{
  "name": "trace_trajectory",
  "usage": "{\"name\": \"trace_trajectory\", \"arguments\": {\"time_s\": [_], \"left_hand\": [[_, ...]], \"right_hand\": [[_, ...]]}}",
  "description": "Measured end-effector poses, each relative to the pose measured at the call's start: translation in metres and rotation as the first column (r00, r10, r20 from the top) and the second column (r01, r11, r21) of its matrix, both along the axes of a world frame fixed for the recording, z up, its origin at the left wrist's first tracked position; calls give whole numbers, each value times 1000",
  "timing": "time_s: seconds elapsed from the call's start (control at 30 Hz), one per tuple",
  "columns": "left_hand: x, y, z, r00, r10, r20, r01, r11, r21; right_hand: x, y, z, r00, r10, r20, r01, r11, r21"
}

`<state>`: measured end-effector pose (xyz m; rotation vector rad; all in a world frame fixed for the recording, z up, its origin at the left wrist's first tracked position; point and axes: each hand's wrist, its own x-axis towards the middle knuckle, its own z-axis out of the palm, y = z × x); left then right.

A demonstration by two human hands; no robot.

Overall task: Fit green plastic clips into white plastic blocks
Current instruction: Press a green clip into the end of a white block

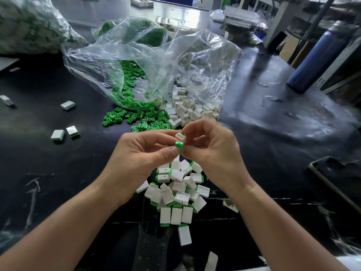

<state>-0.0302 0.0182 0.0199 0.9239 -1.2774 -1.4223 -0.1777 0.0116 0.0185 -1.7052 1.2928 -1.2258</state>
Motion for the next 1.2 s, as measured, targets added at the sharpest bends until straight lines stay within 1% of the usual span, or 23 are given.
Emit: {"name": "trace_trajectory", "arguments": {"time_s": [0.2, 0.33, 0.43, 0.5, 0.57, 0.63, 0.67, 0.73, 0.83, 0.93, 1.0, 1.03, 1.13, 1.2], "left_hand": [[3, -2, -3, 995, 82, 47, -84, 995, 45], [3, -4, -4, 995, 101, 21, -103, 988, 116], [2, -3, -3, 995, 90, 32, -93, 987, 128], [3, -2, -1, 995, 95, 37, -99, 987, 129], [3, -2, 0, 993, 111, 43, -115, 986, 124], [3, -2, 0, 992, 119, 50, -125, 985, 118], [2, -2, 1, 991, 122, 57, -127, 985, 114], [2, -1, 1, 988, 125, 89, -134, 986, 96], [2, -2, -1, 982, 139, 132, -149, 986, 74], [0, -3, -6, 961, 195, 198, -206, 978, 37], [-1, -3, -9, 942, 207, 264, -214, 977, -3], [-1, -3, -9, 934, 209, 288, -213, 977, -17], [3, -5, -10, 915, 219, 339, -208, 976, -70], [5, -3, -11, 878, 201, 435, -148, 977, -152]], "right_hand": [[4, 2, -4, 999, 36, -13, -36, 999, -11], [3, 4, -2, 990, 59, -129, -67, 996, -59], [2, 4, -3, 989, 61, -133, -74, 993, -95], [2, 4, -4, 985, 58, -161, -80, 988, -134], [2, 3, -4, 971, 52, -233, -102, 972, -209], [1, 2, -4, 949, 16, -316, -116, 947, -300], [1, 2, -3, 947, -9, -321, -101, 940, -325], [0, 2, -1, 969, -28, -246, -47, 954, -295], [-5, 0, 2, 999, -24, -43, 17, 991, -136], [-4, 1, -1, 986, 15, 164, -25, 998, 56], [0, 1, -4, 980, 19, 198, -42, 992, 116], [1, 1, -4, 979, 9, 206, -36, 991, 126], [-4, -1, 0, 955, -27, 294, -19, 988, 152], [-9, -3, 2, 948, -40, 316, -11, 987, 160]]}}
